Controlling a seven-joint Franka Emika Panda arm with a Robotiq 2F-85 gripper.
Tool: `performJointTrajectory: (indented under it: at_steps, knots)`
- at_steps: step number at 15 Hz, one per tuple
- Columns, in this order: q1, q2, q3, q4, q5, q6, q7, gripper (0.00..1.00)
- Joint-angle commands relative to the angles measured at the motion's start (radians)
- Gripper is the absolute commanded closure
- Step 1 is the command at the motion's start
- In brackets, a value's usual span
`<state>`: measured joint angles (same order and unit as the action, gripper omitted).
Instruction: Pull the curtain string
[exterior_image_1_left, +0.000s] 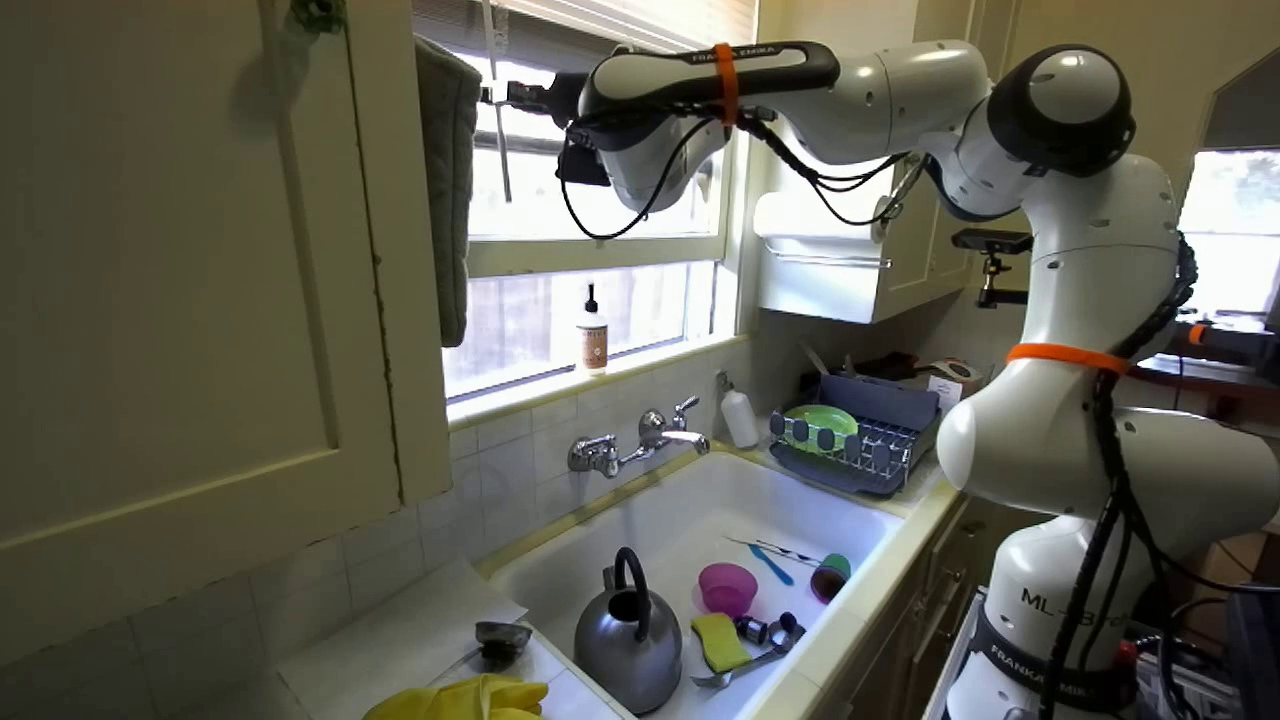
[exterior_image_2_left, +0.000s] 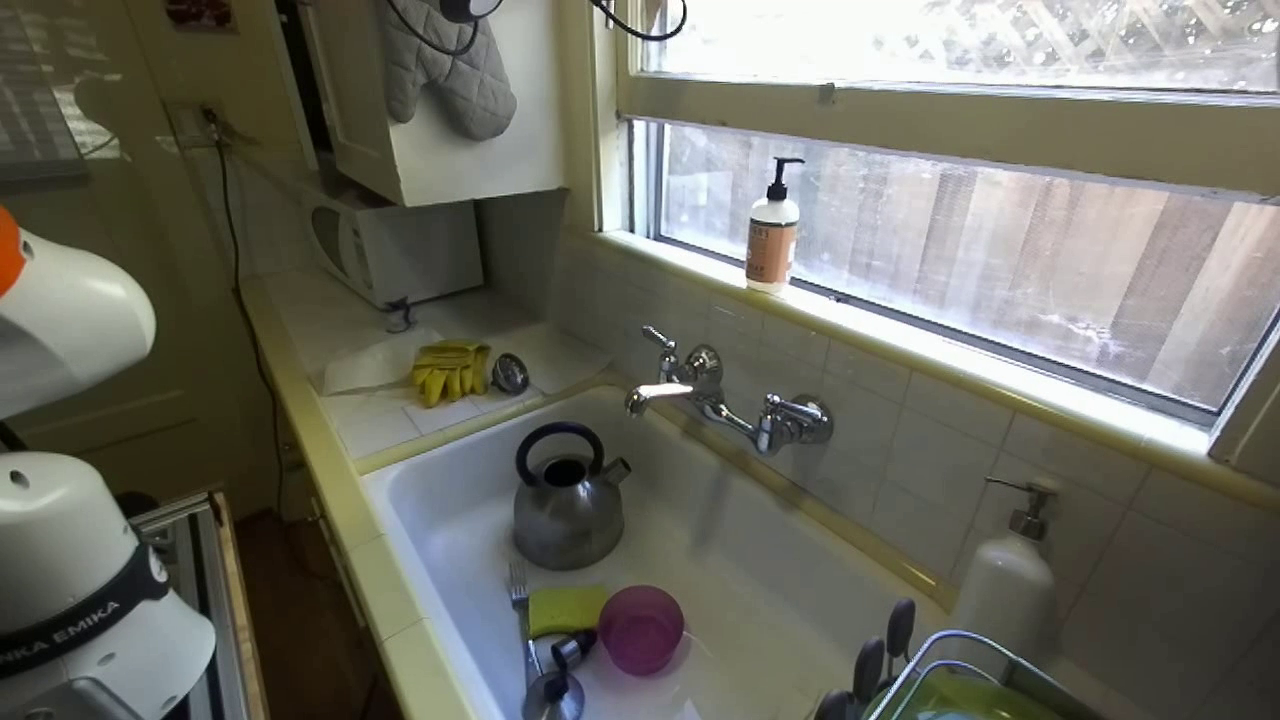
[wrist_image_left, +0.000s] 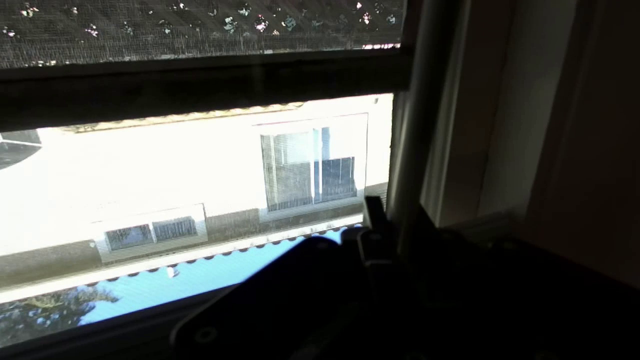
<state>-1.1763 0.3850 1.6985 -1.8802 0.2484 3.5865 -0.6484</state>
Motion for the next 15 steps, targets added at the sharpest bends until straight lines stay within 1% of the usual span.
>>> performJointTrajectory:
  at_steps: [1, 3, 4, 6, 7, 8, 9, 12, 13, 14, 15]
  knots:
    - [0.000, 0.000, -0.002, 0.001, 0.000, 0.000, 0.000, 0.87]
    - [0.000, -0.002, -0.002, 0.001, 0.000, 0.000, 0.000, 0.87]
    - [0.001, -0.003, -0.002, 0.001, 0.000, 0.000, 0.000, 0.97]
    - [-0.008, 0.066, 0.042, 0.000, -0.052, -0.060, -0.014, 0.97]
    - [-0.010, 0.074, 0.049, 0.000, -0.058, -0.077, -0.016, 0.97]
    - [-0.016, 0.113, 0.079, 0.000, -0.075, -0.117, -0.014, 0.97]
    - [-0.015, 0.116, 0.077, 0.001, -0.087, -0.124, -0.025, 0.97]
    - [-0.020, 0.170, 0.106, 0.001, -0.121, -0.187, -0.036, 0.97]
    - [-0.032, 0.159, 0.078, -0.001, -0.274, -0.211, 0.124, 0.97]
    - [-0.028, 0.178, 0.079, 0.001, -0.322, -0.226, 0.140, 0.97]
    - [-0.026, 0.200, 0.077, 0.002, -0.391, -0.239, 0.186, 0.97]
